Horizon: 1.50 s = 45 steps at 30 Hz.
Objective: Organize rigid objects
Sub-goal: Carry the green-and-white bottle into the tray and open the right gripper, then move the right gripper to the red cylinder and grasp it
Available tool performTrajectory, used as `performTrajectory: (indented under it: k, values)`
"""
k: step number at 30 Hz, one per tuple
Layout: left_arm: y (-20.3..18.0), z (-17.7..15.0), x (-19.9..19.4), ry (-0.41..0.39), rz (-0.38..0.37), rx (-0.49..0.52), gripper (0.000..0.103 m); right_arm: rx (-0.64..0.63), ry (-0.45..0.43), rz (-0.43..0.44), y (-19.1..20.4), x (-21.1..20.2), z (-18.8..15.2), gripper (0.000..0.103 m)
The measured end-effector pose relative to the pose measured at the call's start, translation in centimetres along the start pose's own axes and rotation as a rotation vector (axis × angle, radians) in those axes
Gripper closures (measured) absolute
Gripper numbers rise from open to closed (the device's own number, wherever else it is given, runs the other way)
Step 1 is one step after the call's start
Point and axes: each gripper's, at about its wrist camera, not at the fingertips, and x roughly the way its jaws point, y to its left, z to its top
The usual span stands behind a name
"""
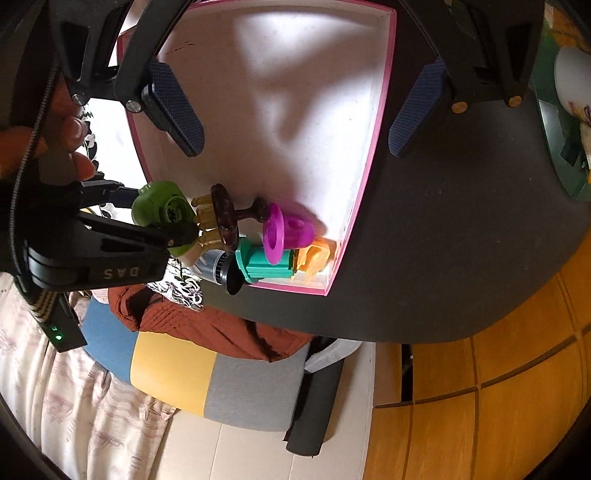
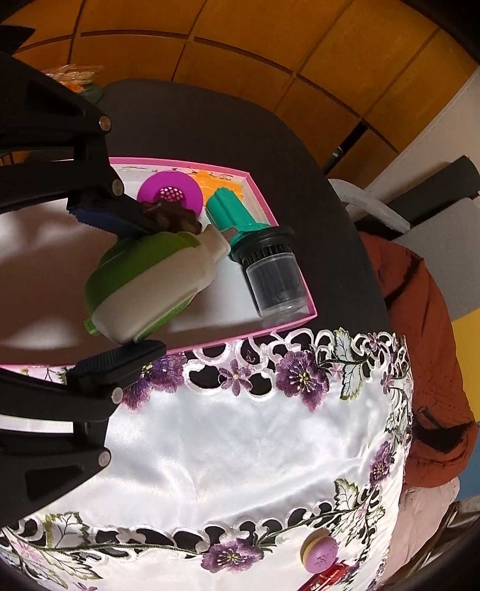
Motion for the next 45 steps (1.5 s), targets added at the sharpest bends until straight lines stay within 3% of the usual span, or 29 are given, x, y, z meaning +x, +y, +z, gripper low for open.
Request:
performTrajectory:
  k: [11, 22, 27, 38, 45]
  values:
    - [0.8, 0.0, -0.1, -0.003, 0.0, -0.034, 0.002, -0.115, -0.083, -0.108, 1.3, 0.1, 0.7, 0.047]
    - [0.7, 0.1, -0.1, 0.0, -0.006, -0.041, 0.002, -0.241, -0.101, -0.174, 0.9, -0.4, 0.8, 0.046]
    - [0.7, 0.1, -0.2, 0.0, -0.004, -0.044, 0.002, -0.302, -0.081, -0.156, 0.8, -0.5, -0.7, 0.046]
    - [0.1, -0.2, 0.0, 0.015, -0.007, -0.024, 0.002, -0.297, -0.097, -0.102, 0.2, -2.0, -1.7, 0.046]
    - [-0.4, -0.3, -0.1, 0.013, -0.034, -0.026, 0.002, -0.385, -0.122, -0.16, -0.4, -4.1, -3.0, 0.046]
